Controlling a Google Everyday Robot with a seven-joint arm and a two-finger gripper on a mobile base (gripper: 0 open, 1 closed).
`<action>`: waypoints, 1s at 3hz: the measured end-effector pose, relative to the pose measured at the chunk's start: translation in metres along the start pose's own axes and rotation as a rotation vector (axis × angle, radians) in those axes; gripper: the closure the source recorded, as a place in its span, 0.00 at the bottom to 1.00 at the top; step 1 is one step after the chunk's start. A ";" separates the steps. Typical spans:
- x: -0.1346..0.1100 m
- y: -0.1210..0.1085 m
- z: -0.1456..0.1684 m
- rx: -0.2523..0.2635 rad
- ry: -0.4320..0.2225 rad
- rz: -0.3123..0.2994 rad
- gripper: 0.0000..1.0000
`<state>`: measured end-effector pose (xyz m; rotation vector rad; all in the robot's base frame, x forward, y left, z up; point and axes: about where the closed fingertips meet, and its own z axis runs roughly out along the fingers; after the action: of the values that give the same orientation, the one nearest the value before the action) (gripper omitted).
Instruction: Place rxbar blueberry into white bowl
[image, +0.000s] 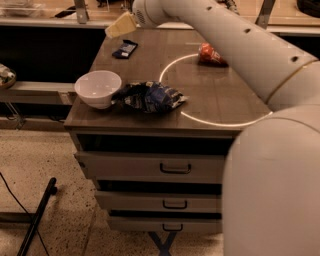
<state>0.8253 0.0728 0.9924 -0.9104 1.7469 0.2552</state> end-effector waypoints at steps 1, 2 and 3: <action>0.005 -0.009 0.021 -0.011 0.017 0.045 0.00; 0.004 -0.011 0.023 -0.009 0.014 0.049 0.00; 0.005 -0.010 0.024 -0.010 0.020 0.039 0.00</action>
Offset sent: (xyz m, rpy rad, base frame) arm 0.0199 0.0040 -0.0100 0.0216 0.0411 -0.0116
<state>0.8490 0.0780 0.9811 -0.8893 1.7850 0.2817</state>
